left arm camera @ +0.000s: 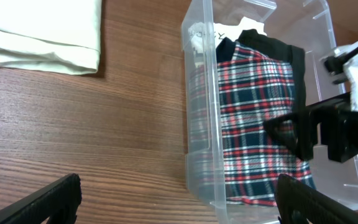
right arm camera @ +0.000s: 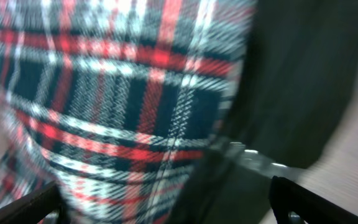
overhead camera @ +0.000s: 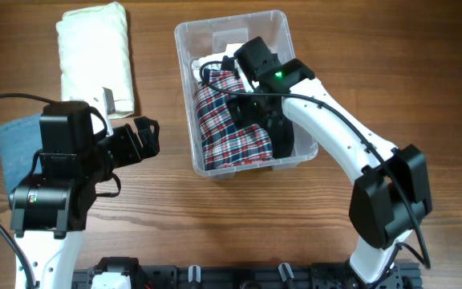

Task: Pack container
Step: 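Place the plaid shirt into the bin's left side with the right gripper, then press and tuck the plaid shirt flat with the right gripper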

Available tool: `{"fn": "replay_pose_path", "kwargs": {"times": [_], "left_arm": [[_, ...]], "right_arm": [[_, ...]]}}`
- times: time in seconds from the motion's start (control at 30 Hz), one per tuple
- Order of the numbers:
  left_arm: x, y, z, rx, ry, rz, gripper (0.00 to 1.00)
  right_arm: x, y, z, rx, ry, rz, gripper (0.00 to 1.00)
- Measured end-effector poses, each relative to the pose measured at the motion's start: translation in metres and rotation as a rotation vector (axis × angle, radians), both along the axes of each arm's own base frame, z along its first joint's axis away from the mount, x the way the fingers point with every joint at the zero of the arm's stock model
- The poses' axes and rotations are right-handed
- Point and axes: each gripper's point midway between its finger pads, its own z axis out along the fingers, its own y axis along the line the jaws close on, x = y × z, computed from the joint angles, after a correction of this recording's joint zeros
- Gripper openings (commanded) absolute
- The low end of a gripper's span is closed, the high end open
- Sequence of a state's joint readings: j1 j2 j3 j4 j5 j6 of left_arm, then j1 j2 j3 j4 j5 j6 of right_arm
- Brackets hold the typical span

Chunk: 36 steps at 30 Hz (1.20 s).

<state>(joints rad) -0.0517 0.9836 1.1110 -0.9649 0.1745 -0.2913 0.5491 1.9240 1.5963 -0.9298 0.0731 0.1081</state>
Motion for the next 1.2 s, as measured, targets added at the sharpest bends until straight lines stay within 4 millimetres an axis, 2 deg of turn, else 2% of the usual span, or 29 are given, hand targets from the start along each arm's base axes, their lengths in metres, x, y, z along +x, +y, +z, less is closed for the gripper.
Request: {"fn": "replay_pose_path", "kwargs": {"times": [0.03, 0.07, 0.1, 0.13, 0.17, 0.23, 0.27, 0.3, 0.33, 0.37, 0.4, 0.47, 0.53, 0.57, 0.73, 0.8, 0.83, 0.87, 0.9, 0.93, 0.97, 1.0, 1.03, 1.1, 1.17, 1.2], "left_arm": [[0.0, 0.0, 0.0, 0.0, 0.0, 0.0, 1.0], [0.0, 0.0, 0.0, 0.0, 0.0, 0.0, 1.0], [0.0, 0.0, 0.0, 0.0, 0.0, 0.0, 1.0], [0.0, 0.0, 0.0, 0.0, 0.0, 0.0, 1.0], [0.0, 0.0, 0.0, 0.0, 0.0, 0.0, 1.0], [0.0, 0.0, 0.0, 0.0, 0.0, 0.0, 1.0], [0.0, 0.0, 0.0, 0.0, 0.0, 0.0, 1.0], [0.0, 0.0, 0.0, 0.0, 0.0, 0.0, 1.0], [0.0, 0.0, 0.0, 0.0, 0.0, 0.0, 1.0], [0.0, 0.0, 0.0, 0.0, 0.0, 0.0, 1.0], [0.0, 0.0, 0.0, 0.0, 0.0, 0.0, 1.0], [0.0, 0.0, 0.0, 0.0, 0.0, 0.0, 1.0], [0.0, 0.0, 0.0, 0.0, 0.0, 0.0, 1.0], [0.0, 0.0, 0.0, 0.0, 0.0, 0.0, 1.0], [0.0, 0.0, 0.0, 0.0, 0.0, 0.0, 1.0], [0.0, 0.0, 0.0, 0.0, 0.0, 0.0, 1.0], [0.0, 0.0, 0.0, 0.0, 0.0, 0.0, 1.0], [0.0, 0.0, 0.0, 0.0, 0.0, 0.0, 1.0], [0.0, 0.0, 0.0, 0.0, 0.0, 0.0, 1.0], [0.0, 0.0, 0.0, 0.0, 0.0, 0.0, 1.0], [0.0, 0.0, 0.0, 0.0, 0.0, 0.0, 1.0], [0.0, 0.0, 0.0, 0.0, 0.0, 0.0, 1.0], [0.0, 0.0, 0.0, 0.0, 0.0, 0.0, 1.0], [0.0, 0.0, 0.0, 0.0, 0.0, 0.0, 1.0], [0.0, 0.0, 0.0, 0.0, 0.0, 0.0, 1.0], [0.0, 0.0, 0.0, 0.0, 0.001, 0.0, 1.0]], "right_arm": [[0.005, -0.003, 0.006, -0.014, -0.029, -0.017, 1.0], [0.011, -0.003, 0.019, -0.015, -0.078, -0.023, 0.95], [0.017, 0.001, 0.041, 0.013, -0.145, -0.003, 0.8], [0.019, 0.007, 0.066, 0.048, -0.208, 0.037, 0.33], [0.017, 0.017, 0.096, 0.1, -0.276, 0.087, 0.05], [0.005, 0.033, 0.143, 0.177, -0.373, 0.16, 0.04], [-0.001, 0.04, 0.154, 0.208, -0.387, 0.193, 0.04], [-0.005, 0.045, 0.152, 0.223, -0.371, 0.221, 0.04], [-0.006, 0.054, 0.139, 0.234, -0.331, 0.267, 0.04], [-0.005, 0.06, 0.124, 0.229, -0.294, 0.289, 0.04], [-0.002, 0.067, 0.091, 0.214, -0.22, 0.312, 0.04], [0.001, 0.072, 0.024, 0.156, -0.083, 0.321, 0.04], [-0.002, 0.064, -0.06, 0.07, 0.086, 0.26, 0.04], [-0.006, 0.062, -0.073, 0.066, 0.142, 0.218, 0.04], [-0.009, 0.057, -0.065, 0.064, 0.172, 0.146, 0.04], [-0.007, 0.049, -0.043, 0.063, 0.137, 0.115, 0.04], [-0.006, 0.045, -0.027, 0.072, 0.108, 0.105, 0.04], [-0.005, 0.036, 0.019, 0.103, 0.028, 0.088, 0.04], [-0.007, 0.03, 0.043, 0.121, -0.014, 0.079, 0.04], [-0.017, 0.023, 0.079, 0.15, -0.062, 0.072, 0.04], [-0.031, 0.014, 0.085, 0.134, -0.028, 0.062, 0.04], [-0.043, 0.007, 0.082, 0.114, 0.016, 0.056, 0.04], [-0.053, 0.004, 0.067, 0.097, 0.074, 0.054, 0.04], [-0.075, -0.004, 0.031, 0.066, 0.189, 0.052, 0.04], [-0.099, -0.013, -0.016, 0.037, 0.298, 0.048, 0.04], [-0.101, -0.012, -0.03, 0.044, 0.299, 0.047, 0.05]]}}
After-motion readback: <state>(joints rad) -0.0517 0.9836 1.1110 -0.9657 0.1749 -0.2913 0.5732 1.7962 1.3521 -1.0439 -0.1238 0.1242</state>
